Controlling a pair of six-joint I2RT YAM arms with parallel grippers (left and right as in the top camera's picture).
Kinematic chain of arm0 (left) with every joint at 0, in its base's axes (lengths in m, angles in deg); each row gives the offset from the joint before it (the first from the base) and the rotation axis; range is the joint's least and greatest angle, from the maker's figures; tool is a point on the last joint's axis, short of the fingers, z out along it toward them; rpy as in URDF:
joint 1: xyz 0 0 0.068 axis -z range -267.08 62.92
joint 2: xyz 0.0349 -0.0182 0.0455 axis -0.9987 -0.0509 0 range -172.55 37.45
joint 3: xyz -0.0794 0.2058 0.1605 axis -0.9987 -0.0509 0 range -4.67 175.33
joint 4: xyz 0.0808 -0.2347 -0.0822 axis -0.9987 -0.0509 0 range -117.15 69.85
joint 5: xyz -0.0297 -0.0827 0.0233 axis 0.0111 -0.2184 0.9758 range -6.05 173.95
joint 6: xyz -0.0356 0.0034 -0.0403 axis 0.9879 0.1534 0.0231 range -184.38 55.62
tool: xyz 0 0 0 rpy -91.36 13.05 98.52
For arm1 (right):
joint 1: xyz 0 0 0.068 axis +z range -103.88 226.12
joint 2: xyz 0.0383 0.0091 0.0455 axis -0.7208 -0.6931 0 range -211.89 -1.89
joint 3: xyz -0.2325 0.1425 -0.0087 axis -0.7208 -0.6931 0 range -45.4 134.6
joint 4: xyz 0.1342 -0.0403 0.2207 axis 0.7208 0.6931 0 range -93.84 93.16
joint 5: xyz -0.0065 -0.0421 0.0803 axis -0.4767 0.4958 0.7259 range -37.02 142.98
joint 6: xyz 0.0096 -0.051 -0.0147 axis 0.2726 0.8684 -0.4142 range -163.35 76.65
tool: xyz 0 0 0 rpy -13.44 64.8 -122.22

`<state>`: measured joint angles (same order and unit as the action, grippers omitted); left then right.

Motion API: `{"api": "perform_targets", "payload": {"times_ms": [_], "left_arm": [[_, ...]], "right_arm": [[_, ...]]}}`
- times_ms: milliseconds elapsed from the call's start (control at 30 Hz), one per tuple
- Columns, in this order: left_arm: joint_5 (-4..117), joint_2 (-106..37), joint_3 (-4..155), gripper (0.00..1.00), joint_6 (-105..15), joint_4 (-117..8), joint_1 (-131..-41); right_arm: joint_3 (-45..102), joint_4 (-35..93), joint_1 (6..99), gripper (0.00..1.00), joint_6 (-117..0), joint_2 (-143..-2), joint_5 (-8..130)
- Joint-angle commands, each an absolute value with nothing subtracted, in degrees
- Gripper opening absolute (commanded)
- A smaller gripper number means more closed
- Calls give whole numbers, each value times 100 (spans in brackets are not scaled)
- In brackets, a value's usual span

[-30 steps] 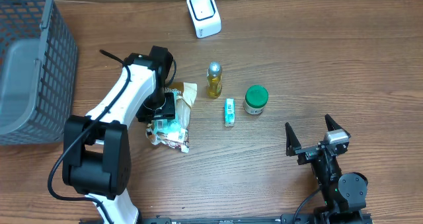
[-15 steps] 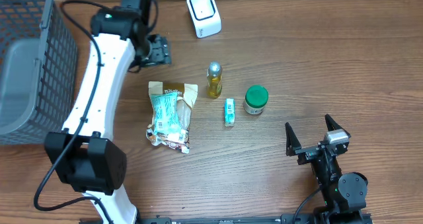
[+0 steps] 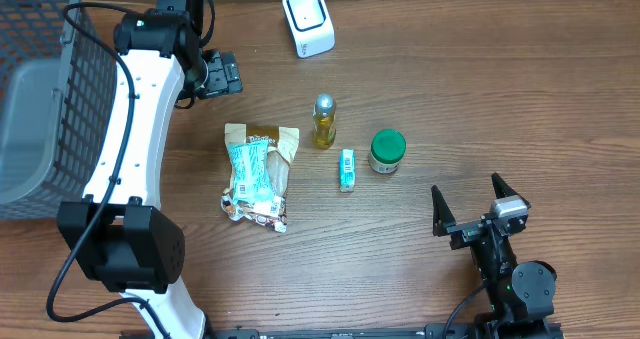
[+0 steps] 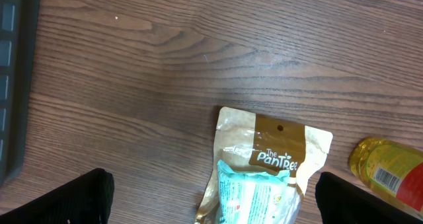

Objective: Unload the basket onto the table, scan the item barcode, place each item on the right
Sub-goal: 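Release the wipes pack and raise the left gripper toward the basket, then move the right gripper over the green-capped jar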

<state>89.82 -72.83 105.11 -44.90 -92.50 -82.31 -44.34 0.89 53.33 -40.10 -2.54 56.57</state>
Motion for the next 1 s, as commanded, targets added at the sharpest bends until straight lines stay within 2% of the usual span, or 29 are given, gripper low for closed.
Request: {"api": "perform_targets", "payload": {"times_ms": [0,667,967], "left_arm": [[9051,-7272,10607,100,-4511,-9229,-8220],[9049,-7272,10607,100,-4511,-9229,-8220],[9049,-7272,10607,100,-4511,-9229,-8220]], "right_arm": [[-4495,63,5313,100,-3986,-212,5607],[-4493,-267,5313,100,-3986,-212,5502],[-4281,-435,5313,100,-4026,-212,5920]]}}
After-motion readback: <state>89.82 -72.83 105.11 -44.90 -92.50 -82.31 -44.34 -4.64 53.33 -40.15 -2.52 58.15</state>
